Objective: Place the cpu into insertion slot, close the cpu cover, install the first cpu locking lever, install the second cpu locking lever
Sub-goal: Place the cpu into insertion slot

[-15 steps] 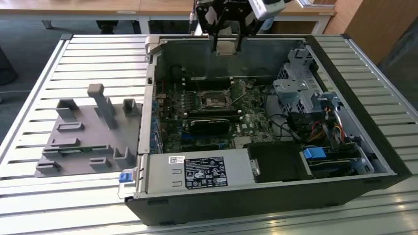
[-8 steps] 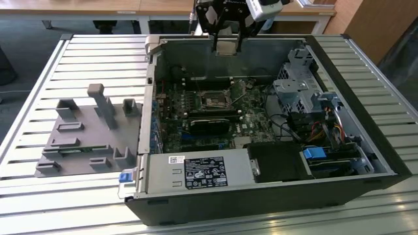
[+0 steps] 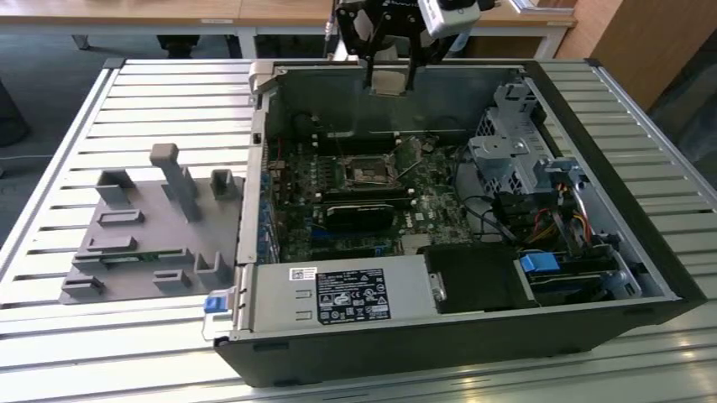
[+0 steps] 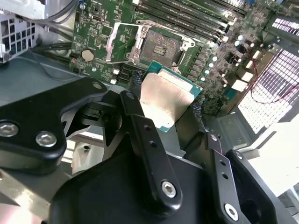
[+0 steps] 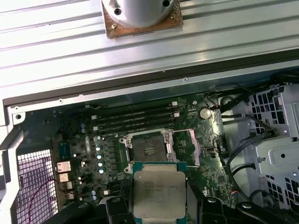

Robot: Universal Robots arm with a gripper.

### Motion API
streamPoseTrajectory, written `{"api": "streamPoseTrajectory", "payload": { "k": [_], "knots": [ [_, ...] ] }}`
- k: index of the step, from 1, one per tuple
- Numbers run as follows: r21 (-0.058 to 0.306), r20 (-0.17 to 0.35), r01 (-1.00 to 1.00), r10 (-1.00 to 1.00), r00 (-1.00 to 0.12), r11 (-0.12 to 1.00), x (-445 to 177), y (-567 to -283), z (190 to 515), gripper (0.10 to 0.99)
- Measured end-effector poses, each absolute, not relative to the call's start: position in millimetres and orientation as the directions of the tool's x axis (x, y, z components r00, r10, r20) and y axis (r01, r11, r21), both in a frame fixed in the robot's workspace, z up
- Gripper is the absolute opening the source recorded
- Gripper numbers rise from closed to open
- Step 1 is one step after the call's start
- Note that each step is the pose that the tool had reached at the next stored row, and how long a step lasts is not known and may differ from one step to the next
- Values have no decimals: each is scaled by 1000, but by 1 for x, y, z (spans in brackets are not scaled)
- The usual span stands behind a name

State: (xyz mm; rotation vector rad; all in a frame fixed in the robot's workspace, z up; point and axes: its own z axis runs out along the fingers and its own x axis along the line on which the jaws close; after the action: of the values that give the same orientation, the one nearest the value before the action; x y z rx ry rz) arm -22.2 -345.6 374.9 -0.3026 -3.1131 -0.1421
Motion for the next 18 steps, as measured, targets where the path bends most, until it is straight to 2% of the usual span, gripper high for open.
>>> {"api": "streamPoseTrajectory", "payload": {
  "k": [18],
  "knots": [
    [86, 18, 349, 348, -937, 933, -22, -346, 374, 541]
  ]
}}
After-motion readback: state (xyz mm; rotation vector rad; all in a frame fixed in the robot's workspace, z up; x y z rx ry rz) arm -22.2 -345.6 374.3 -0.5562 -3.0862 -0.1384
